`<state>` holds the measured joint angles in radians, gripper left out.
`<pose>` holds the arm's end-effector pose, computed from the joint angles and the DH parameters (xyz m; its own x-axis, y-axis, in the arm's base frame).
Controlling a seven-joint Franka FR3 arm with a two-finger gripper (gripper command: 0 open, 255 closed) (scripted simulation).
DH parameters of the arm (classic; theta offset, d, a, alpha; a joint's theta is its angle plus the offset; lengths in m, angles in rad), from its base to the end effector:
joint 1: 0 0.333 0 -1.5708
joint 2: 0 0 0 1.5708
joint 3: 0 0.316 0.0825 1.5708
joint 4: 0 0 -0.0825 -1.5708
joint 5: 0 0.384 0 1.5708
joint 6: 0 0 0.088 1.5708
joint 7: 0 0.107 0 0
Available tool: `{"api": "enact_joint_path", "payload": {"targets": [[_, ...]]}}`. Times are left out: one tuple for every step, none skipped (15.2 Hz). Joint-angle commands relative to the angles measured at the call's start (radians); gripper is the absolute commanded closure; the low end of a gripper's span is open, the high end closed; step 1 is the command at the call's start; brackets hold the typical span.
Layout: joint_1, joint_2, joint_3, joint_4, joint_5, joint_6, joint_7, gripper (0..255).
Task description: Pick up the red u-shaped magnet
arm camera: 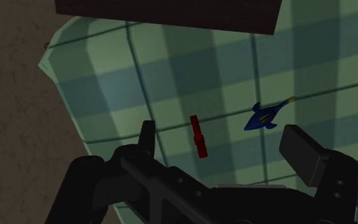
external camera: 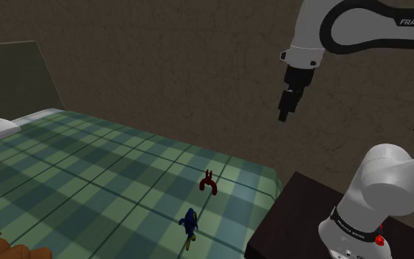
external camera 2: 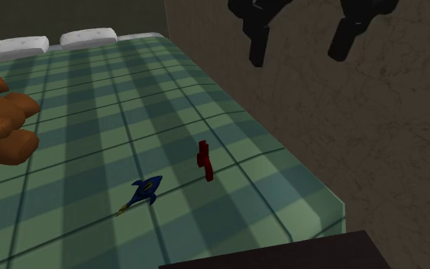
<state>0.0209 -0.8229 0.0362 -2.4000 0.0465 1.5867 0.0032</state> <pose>0.2972 0.0251 0.5821 0.9991 0.0418 0.0092 0.0420 -0.9989 -0.0200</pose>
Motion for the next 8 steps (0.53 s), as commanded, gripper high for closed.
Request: {"api": "enact_joint_path", "payload": {"targets": [[0.0, 0.0, 0.0, 0.0, 0.0, 0.0, 0.0, 0], [0.002, 0.022, 0.002, -0.014, 0.0, 0.034, -0.004, 0], [0.005, 0.046, 0.005, -0.026, 0.001, 0.067, -0.008, 0], [0.007, 0.071, 0.008, -0.037, 0.001, 0.101, -0.012, 0], [0.009, 0.098, 0.01, -0.047, 0.001, 0.135, -0.016, 0], [0.011, 0.126, 0.013, -0.055, 0.001, 0.168, -0.02, 0], [0.013, 0.155, 0.016, -0.062, 0.001, 0.201, -0.024, 0], [0.015, 0.185, 0.019, -0.067, 0.001, 0.235, -0.027, 0]]}}
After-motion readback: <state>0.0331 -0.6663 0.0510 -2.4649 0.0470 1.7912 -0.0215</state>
